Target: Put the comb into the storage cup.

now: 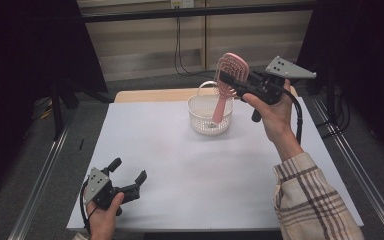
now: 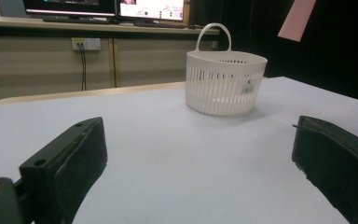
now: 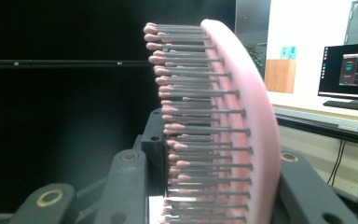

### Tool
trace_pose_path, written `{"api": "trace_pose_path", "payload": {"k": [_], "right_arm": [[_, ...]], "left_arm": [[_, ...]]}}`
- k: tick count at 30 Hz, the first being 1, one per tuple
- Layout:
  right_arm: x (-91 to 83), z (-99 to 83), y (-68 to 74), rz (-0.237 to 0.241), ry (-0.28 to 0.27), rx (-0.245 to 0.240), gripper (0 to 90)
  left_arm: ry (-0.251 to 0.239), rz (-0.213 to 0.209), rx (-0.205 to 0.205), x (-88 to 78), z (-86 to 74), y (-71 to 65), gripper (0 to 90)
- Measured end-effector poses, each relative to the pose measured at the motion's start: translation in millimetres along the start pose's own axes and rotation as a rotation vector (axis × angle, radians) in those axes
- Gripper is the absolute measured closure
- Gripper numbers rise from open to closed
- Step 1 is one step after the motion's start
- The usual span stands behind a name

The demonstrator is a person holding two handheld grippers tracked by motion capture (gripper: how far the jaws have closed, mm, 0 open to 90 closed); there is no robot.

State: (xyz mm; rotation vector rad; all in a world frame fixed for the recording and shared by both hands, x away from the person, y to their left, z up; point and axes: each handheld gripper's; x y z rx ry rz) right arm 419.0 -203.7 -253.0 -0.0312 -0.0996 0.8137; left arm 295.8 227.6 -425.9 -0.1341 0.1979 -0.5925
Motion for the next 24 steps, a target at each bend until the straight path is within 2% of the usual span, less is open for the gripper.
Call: {"api": "trace_pose_path", "payload": {"k": [6, 10, 20, 24], "right_arm": [[4.8, 1.3, -7.5, -0.024, -0.002, 0.009, 63.0], [9.0, -0.6, -11.1, -0.042, -0.004, 0.015, 63.0], [22.9, -3.7, -11.6, -0.055, -0.003, 0.019, 63.0], [26.3, -4.0, -14.2, -0.074, -0.002, 0.021, 63.0]], "left_arm": [[-0.001, -0.009, 0.011, 0.1, 0.0, 0.0, 3.3], [-0.007, -0.003, 0.004, 0.4, -1.0, -0.1, 3.3], [-0.011, -0.001, -0.003, -1.0, -0.8, 1.7, 3.0], [-0.011, 0.0, -0.003, -0.7, -0.9, 1.4, 3.0]]}}
Point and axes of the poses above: each handheld gripper's, and its own axes: x roughly forward along the jaws, z roughly out of its top, y roughly to its left, and after that the axes turned 6 degrees about -x, right-handed
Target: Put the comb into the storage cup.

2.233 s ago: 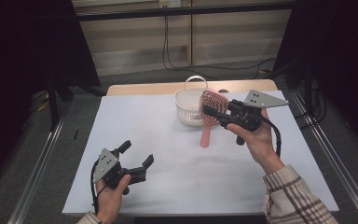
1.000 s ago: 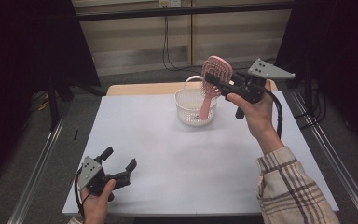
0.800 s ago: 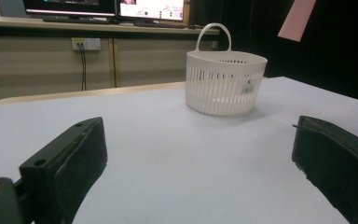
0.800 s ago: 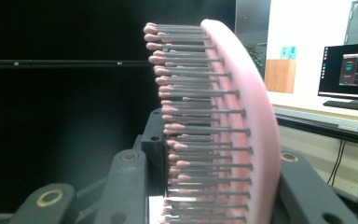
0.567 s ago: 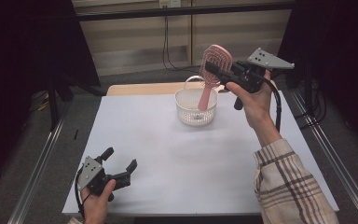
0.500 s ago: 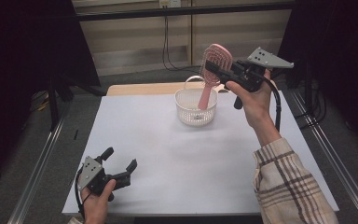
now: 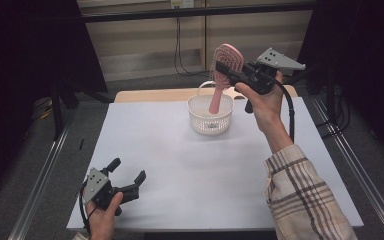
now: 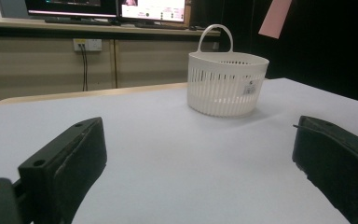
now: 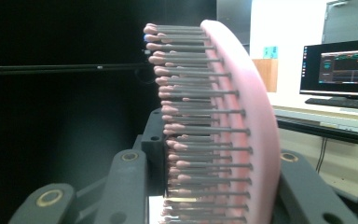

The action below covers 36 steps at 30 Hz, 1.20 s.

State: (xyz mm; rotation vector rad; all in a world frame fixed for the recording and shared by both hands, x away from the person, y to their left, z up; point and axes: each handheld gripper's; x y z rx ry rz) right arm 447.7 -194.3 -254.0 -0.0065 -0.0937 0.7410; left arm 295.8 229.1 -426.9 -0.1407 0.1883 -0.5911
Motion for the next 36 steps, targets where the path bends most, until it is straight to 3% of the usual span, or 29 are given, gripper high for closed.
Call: {"api": "trace_pose_path", "payload": {"k": [18, 36], "right_arm": [[16.8, -18.3, -14.2, -0.078, 0.039, 0.017, 63.0], [29.9, -43.4, -17.2, -0.097, 0.069, 0.023, 63.0]], "left_arm": [[0.009, 0.001, -0.011, 0.2, 0.0, 1.1, 3.1], [0.023, -0.011, 0.007, 0.5, -0.3, 0.0, 3.1]]}}
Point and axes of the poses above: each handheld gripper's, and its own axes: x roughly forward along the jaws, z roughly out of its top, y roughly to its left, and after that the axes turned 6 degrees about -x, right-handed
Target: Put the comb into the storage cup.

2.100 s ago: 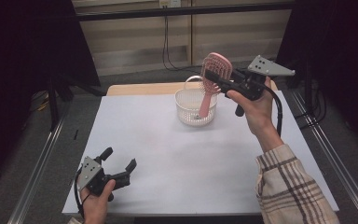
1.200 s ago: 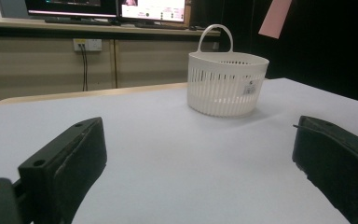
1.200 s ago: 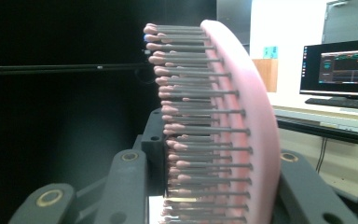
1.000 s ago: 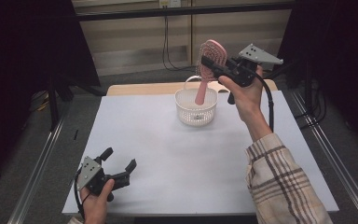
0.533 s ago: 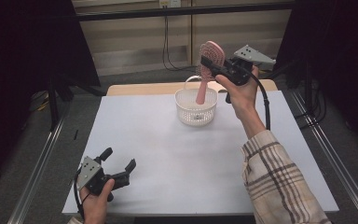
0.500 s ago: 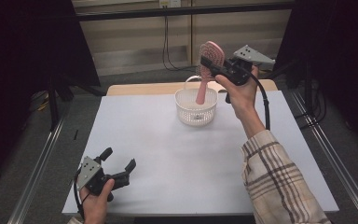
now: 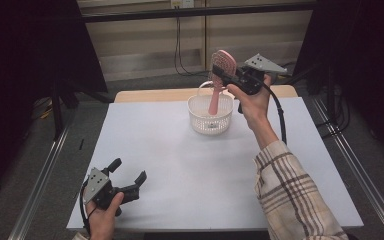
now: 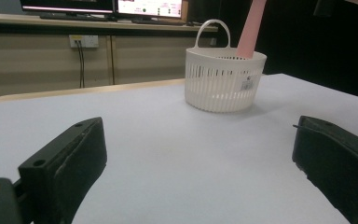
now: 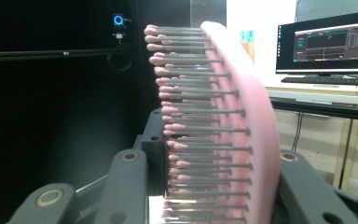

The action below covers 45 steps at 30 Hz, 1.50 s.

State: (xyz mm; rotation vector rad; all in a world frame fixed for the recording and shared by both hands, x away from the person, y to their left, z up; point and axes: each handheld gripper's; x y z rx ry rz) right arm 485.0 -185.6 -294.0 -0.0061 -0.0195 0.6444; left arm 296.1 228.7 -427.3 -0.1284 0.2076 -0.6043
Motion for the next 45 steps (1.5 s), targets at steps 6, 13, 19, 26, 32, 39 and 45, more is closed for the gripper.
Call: {"api": "trace_pose_path", "payload": {"k": [6, 13, 19, 26, 32, 39, 45], "right_arm": [[1.4, -5.6, -1.3, -0.017, 0.002, 0.003, 63.0], [2.4, -10.0, -1.5, -0.023, -0.001, 0.018, 63.0], [3.9, -17.1, -0.7, -0.023, 0.003, 0.02, 63.0], [5.5, -27.1, -2.1, -0.032, 0.013, 0.026, 63.0], [7.2, -34.4, -1.1, -0.031, 0.017, 0.034, 63.0], [9.9, -42.7, -1.8, -0.038, 0.023, 0.046, 63.0], [12.2, -50.4, -3.9, -0.048, 0.029, 0.055, 63.0]], "left_arm": [[-0.003, 0.001, 0.005, -0.5, 0.5, -0.1, 3.1], [0.002, -0.002, 0.006, -0.4, 0.5, -0.5, 3.1], [-0.002, -0.006, 0.003, -0.1, 0.5, -1.1, 3.1], [-0.009, -0.015, -0.001, -0.1, 0.6, -1.1, 3.1], [-0.007, -0.014, 0.001, -0.1, 0.6, -1.4, 3.1], [0.01, -0.017, 0.01, 1.0, -0.2, -1.0, 3.1], [0.006, -0.016, 0.007, 0.9, -0.3, -1.5, 3.1]]}}
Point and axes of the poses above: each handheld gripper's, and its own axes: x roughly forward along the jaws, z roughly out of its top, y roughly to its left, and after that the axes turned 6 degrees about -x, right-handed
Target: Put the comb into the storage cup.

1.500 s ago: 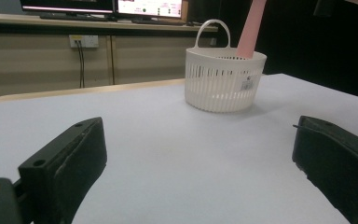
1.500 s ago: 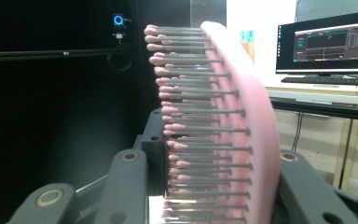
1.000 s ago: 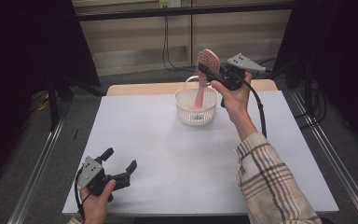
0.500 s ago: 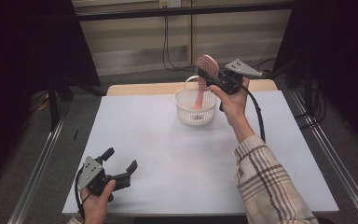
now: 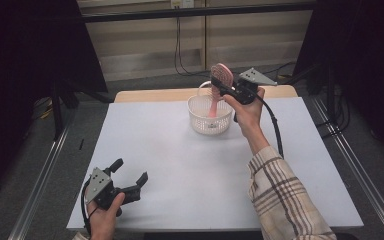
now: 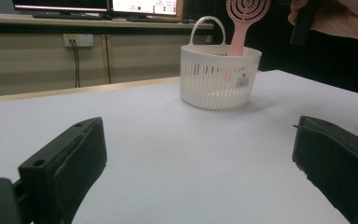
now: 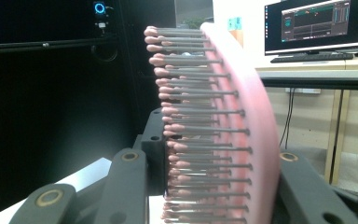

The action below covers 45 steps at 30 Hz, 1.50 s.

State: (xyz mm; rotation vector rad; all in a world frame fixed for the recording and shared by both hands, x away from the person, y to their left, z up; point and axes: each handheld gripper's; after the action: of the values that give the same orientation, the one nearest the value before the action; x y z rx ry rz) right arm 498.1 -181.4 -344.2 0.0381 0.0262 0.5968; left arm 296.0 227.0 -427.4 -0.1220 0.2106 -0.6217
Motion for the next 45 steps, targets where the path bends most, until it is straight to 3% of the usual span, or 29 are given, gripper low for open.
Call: {"api": "trace_pose_path", "payload": {"k": [13, 45], "right_arm": [[6.4, -18.8, 3.0, -0.012, 0.001, 0.007, 63.0], [10.5, -37.9, 3.4, -0.003, 0.051, 0.032, 62.8]], "left_arm": [[-0.002, 0.006, 0.007, -1.2, 0.6, 0.2, 3.1], [-0.009, 0.008, 0.001, -1.6, 0.9, 0.2, 3.2]]}}
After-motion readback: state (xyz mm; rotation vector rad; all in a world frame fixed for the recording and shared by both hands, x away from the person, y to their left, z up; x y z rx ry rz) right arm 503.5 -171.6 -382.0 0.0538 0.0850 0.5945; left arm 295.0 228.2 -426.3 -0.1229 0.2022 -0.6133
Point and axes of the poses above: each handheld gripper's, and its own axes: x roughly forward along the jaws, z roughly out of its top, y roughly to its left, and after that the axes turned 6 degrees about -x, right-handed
